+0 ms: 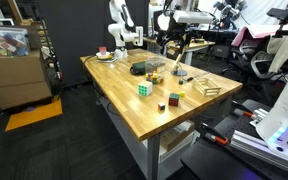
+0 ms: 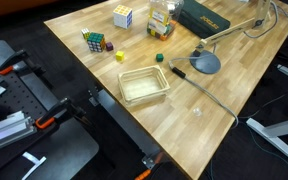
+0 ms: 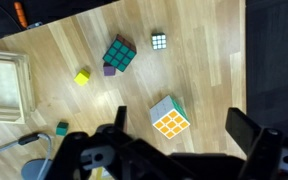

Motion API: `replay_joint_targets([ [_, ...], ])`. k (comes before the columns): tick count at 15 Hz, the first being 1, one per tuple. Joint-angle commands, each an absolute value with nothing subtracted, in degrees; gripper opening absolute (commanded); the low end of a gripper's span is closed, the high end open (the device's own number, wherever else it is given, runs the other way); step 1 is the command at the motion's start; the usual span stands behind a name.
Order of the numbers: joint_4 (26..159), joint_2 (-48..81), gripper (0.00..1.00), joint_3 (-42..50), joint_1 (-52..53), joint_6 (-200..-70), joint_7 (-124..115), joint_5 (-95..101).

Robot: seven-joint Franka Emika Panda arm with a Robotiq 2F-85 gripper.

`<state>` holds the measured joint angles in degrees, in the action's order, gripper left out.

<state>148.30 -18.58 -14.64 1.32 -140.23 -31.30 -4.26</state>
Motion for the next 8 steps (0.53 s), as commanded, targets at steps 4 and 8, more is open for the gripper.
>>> replay_joint_targets([
  [4,133.6,-0.2,1.0,-13.1,1.3,-144.0,-46.1,2.8],
  [8,132.6,1.7,1.0,-10.3,3.6,-143.8,-46.3,3.0],
])
